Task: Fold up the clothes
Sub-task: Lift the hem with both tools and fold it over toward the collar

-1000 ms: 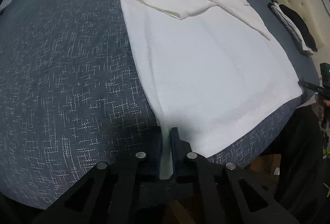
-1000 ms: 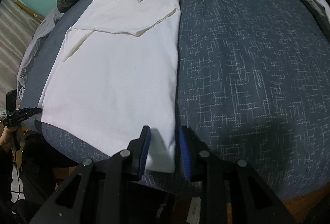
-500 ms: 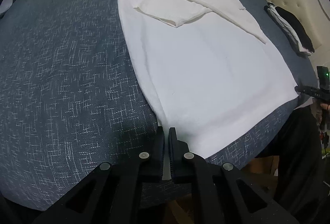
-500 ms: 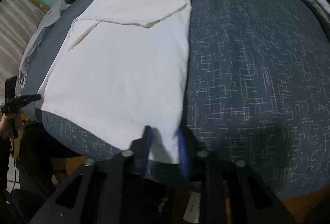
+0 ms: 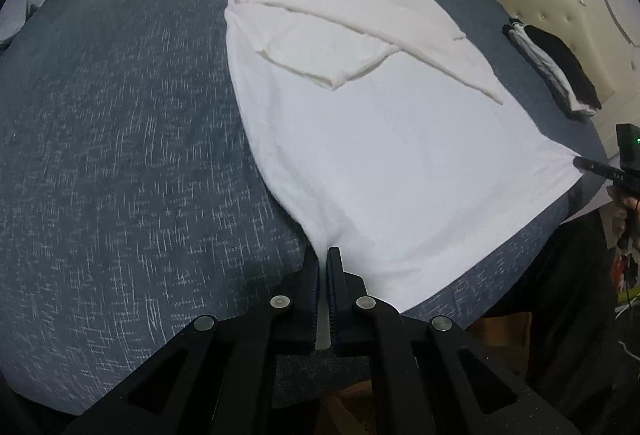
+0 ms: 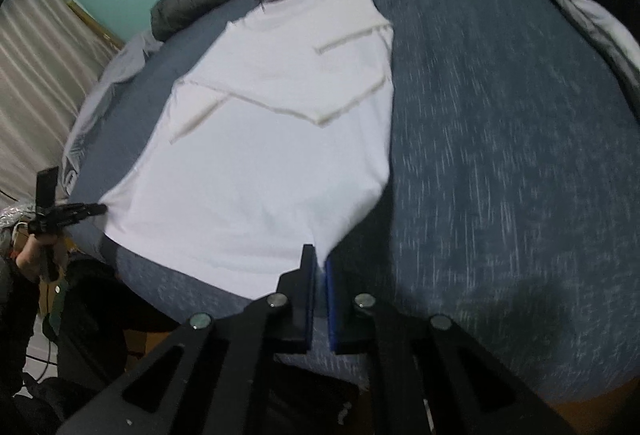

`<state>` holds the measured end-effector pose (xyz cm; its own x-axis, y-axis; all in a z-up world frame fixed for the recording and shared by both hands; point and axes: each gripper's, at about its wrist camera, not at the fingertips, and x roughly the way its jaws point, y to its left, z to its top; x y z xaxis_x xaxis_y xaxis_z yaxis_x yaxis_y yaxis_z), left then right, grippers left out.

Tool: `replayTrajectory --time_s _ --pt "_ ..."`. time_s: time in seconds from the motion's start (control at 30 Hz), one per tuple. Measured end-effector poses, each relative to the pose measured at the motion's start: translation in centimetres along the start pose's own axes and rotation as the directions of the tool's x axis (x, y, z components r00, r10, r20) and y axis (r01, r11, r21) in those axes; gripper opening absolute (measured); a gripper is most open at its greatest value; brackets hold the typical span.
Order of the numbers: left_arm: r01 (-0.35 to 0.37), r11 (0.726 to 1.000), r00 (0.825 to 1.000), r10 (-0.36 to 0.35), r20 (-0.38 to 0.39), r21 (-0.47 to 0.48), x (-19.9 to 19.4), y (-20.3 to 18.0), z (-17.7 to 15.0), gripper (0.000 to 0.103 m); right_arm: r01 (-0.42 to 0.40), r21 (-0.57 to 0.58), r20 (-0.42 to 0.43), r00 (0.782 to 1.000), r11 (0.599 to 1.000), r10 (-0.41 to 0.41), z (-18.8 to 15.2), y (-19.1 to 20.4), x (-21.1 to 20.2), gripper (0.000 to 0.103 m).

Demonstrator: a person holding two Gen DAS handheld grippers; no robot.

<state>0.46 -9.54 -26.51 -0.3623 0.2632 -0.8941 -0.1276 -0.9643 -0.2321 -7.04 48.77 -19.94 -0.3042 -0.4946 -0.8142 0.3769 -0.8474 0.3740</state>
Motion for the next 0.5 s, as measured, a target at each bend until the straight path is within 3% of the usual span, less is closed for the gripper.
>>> replayTrajectory --time_s 0.33,0.5 --pt "0.043 0.999 0.997 -0.041 0.062 -0.027 -3.2 -0.7 6.1 0.003 -0.047 -0.002 0.078 0.996 0.999 0.047 6.9 0.4 -1.6 0.004" --pt "0.044 0.998 0.995 -0.041 0.093 -0.037 -3.4 0.5 11.5 0.003 -0.038 -0.012 0.100 0.994 0.999 0.039 11.8 0.2 -1.3 0.004"
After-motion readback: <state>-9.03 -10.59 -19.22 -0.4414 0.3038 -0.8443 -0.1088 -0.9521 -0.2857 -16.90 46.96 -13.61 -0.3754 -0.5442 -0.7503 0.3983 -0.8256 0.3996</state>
